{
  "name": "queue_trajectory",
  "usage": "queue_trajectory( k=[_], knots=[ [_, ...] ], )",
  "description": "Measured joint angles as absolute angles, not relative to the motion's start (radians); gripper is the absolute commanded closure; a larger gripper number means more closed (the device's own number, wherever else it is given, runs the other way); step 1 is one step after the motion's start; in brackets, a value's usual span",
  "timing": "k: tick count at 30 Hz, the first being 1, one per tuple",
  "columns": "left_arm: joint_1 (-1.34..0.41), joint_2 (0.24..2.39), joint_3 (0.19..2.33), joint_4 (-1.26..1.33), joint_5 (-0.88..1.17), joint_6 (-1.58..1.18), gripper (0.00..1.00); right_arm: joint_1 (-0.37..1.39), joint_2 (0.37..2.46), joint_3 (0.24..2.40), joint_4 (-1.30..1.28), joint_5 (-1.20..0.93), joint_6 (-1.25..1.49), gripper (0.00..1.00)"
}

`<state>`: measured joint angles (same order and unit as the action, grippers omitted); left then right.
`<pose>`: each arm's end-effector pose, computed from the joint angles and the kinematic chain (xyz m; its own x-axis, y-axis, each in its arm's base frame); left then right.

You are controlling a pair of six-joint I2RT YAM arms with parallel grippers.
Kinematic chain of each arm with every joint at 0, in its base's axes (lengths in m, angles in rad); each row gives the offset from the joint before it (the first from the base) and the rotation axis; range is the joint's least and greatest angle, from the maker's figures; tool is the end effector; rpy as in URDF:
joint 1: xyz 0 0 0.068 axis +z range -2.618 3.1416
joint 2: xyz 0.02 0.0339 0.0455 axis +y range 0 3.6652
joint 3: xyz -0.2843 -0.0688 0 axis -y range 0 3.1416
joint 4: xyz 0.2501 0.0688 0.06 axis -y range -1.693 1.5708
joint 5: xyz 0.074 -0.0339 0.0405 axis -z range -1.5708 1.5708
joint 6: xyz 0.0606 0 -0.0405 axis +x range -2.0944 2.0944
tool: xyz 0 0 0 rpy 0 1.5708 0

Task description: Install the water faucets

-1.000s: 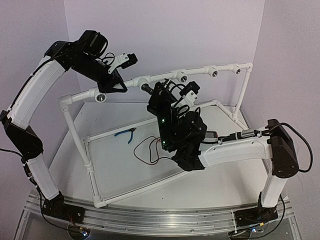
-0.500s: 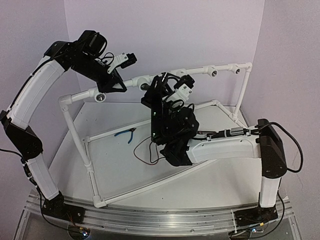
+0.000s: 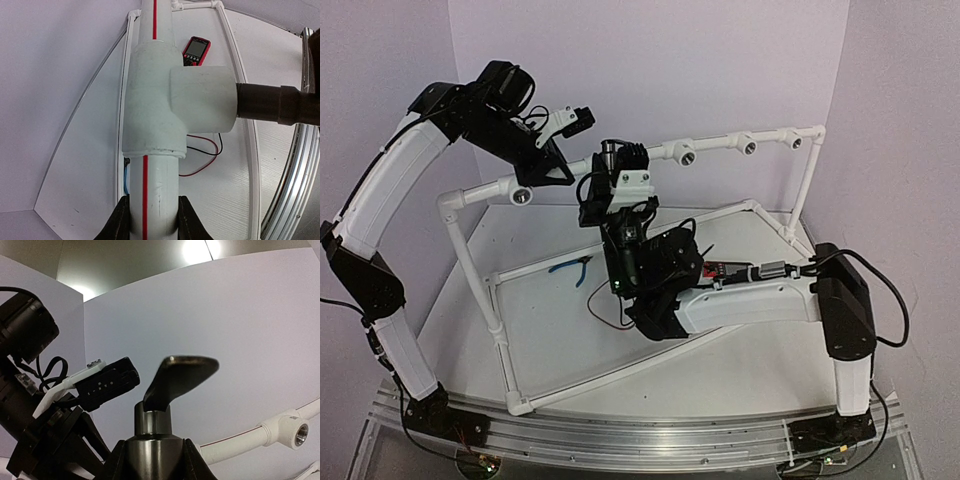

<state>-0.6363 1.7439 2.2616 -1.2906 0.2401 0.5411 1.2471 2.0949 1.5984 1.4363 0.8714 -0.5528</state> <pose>0.2743 -0.2206 0.4767 -0.1135 0.7059 -0.6991 0.9013 0.3692 0.2264 0.1958 0.4379 0.3845 0.4636 0.3192 -0.8265 -0.2624 0.9405 0.2161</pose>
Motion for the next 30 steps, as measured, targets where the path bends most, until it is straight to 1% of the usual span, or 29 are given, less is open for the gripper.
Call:
queue_trajectory(
  k=[3,6,9,12,14,18,24,30],
  knots=[
    [-0.639,1.744,2.262,-1.29,0.241,0.541,0.98,1.247,2.039,1.512,1.413,0.826,-0.574,1.0],
    [-0.641,1.743,2.262,-1.29,0.241,0.54,0.89,1.247,1.985,1.43,1.371,0.791,-0.575,1.0],
    [-0.641,1.742,2.262,-1.291,0.241,0.54,0.76,1.247,1.952,1.38,1.336,0.757,-0.573,1.0],
    [-0.641,1.742,2.262,-1.29,0.246,0.529,0.66,1.247,1.909,1.336,1.295,0.724,-0.569,1.0],
    [-0.641,1.742,2.262,-1.289,0.258,0.504,0.56,1.247,1.877,1.312,1.277,0.708,-0.563,1.0],
    [-0.644,1.742,2.262,-1.274,0.295,0.478,0.44,1.247,1.788,1.267,1.231,0.67,-0.536,1.0],
    [-0.65,1.732,2.255,-1.217,0.34,0.518,0.35,1.247,1.648,1.23,1.122,0.568,-0.459,1.0],
    [-0.65,1.647,2.202,-1.144,0.421,0.658,0.34,1.228,1.525,1.157,1.03,0.41,-0.326,1.0]
  ],
)
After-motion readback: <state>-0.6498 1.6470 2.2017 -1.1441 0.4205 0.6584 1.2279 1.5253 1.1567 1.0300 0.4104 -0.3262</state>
